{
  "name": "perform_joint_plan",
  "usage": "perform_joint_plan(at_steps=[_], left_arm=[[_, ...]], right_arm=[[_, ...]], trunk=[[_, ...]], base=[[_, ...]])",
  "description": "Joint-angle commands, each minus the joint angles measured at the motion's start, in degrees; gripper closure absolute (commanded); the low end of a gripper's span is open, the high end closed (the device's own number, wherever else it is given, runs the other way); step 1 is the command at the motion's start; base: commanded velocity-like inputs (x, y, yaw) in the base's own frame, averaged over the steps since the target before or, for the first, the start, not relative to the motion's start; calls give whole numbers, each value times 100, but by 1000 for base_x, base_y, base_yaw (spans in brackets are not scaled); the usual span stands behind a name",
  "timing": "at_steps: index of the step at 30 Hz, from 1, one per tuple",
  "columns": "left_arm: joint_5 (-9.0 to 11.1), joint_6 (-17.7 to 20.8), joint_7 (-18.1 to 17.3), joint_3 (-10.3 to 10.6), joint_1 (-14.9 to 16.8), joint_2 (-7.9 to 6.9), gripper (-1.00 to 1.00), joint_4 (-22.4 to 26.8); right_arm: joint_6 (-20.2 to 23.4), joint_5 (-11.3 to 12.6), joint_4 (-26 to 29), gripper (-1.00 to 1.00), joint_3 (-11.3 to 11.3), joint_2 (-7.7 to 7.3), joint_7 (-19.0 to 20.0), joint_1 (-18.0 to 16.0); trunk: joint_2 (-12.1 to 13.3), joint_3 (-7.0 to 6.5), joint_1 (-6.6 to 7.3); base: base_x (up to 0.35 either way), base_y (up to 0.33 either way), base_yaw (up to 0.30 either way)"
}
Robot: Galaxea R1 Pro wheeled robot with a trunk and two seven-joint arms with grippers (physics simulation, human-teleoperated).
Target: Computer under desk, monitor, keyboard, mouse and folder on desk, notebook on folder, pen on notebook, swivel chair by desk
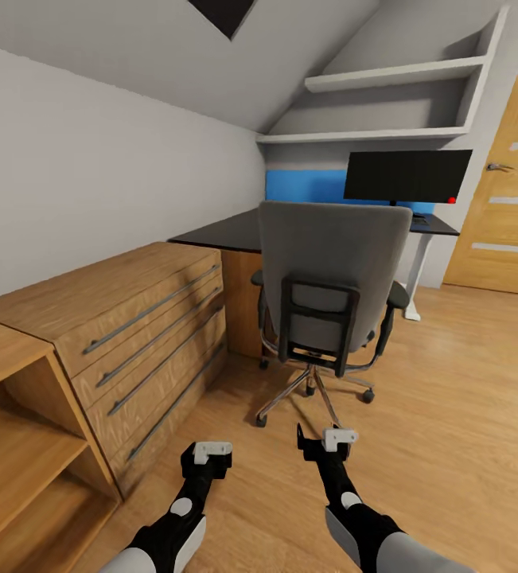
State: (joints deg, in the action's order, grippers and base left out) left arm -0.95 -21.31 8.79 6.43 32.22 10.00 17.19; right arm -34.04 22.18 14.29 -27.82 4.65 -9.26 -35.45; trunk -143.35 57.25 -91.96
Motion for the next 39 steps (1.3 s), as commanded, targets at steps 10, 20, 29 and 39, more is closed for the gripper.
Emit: perform_joint_plan(at_steps=[10, 20, 29, 39], left_arm=[[-10, -22, 61, 25, 3, 0, -100, -5], [-10, -22, 55, 23, 3, 0, -100, -5], [-19, -23, 53, 25, 3, 0, -100, -5], [-19, -21, 53, 25, 3, 0, -100, -5]], right_arm=[[-22, 23, -5, -100, -40, -5, -406, -6], [-24, 23, -5, -100, -31, -8, -427, -6], [-30, 23, -5, -100, -30, -10, -427, -6], [-117, 23, -15, -100, -30, -16, -427, -6]], trunk=[[-2, 5, 3], [-2, 5, 3], [-2, 5, 3], [-2, 5, 3]], base=[[-28, 31, -289], [-1, 32, -291], [99, 257, -291], [238, 253, -292]])
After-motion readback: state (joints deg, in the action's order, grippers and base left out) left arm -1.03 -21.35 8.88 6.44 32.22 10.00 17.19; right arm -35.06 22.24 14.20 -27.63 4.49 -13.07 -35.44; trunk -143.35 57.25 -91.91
